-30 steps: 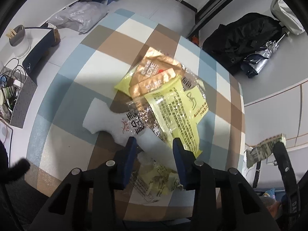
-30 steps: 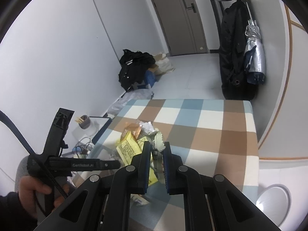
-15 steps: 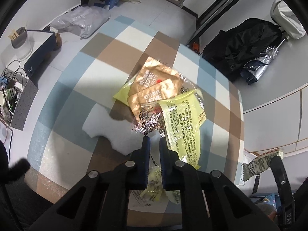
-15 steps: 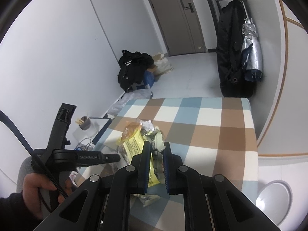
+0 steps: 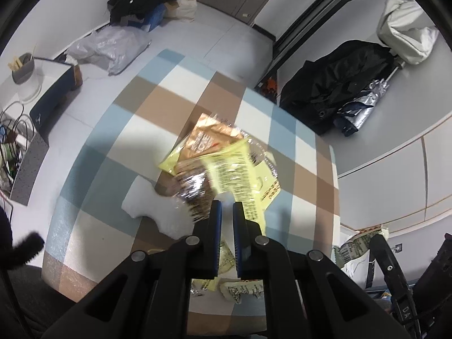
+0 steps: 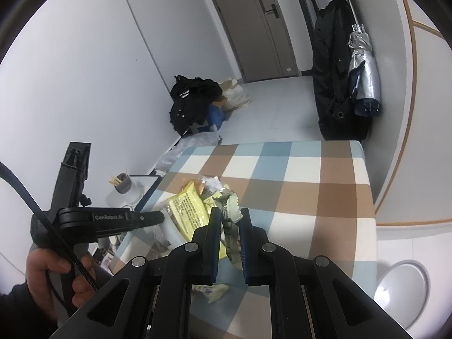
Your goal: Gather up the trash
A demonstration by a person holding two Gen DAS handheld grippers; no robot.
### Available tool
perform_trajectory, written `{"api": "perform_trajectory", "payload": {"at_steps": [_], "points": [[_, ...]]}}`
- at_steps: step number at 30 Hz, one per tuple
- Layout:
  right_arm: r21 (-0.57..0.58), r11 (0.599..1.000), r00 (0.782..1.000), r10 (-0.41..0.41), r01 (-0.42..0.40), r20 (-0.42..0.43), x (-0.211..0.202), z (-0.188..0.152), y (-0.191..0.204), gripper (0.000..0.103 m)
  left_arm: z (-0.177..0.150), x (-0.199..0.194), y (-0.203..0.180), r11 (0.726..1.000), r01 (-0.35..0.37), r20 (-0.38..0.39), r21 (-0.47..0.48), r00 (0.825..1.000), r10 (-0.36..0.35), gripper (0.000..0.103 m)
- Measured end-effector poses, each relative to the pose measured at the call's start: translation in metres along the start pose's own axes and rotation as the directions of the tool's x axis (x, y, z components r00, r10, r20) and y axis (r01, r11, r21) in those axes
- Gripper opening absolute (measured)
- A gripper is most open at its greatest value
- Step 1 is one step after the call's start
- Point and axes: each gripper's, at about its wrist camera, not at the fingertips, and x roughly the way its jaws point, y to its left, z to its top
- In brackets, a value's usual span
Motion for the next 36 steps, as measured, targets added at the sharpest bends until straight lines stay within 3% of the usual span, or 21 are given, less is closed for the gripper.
{"api": "perform_trajectory", "payload": {"at_steps": [13, 24, 32, 36], "points": [[0.015, 1.000, 1.000, -0.010, 0.010, 0.009, -0.002, -0.001, -0.004, 0.012, 0.003, -0.013, -0.027, 0.992, 0.030, 0.051, 0.125, 0.998, -0.036, 0.002], [0.041, 0.999, 0.999, -0.013, 0.011, 0.052, -0.015, 0.007, -0.007, 0.012, 0.002, -0.030, -0.063, 0.964, 0.059, 0.065, 0.259, 0.995, -0.079, 0.002], [0.060, 0.998, 0.984, -0.020, 0.009, 0.177, -0.068, 0.042, -0.019, 0.011, 0.006, -0.044, -0.098, 0.943, 0.095, 0.070, 0.318, 0.990, -0.124, 0.002], [0.022, 0.999, 0.970, -0.043, 0.039, 0.240, -0.104, 0.057, -0.023, 0.011, 0.004, -0.050, -0.132, 0.917, 0.140, 0.058, 0.373, 0.983, -0.173, 0.002]]}}
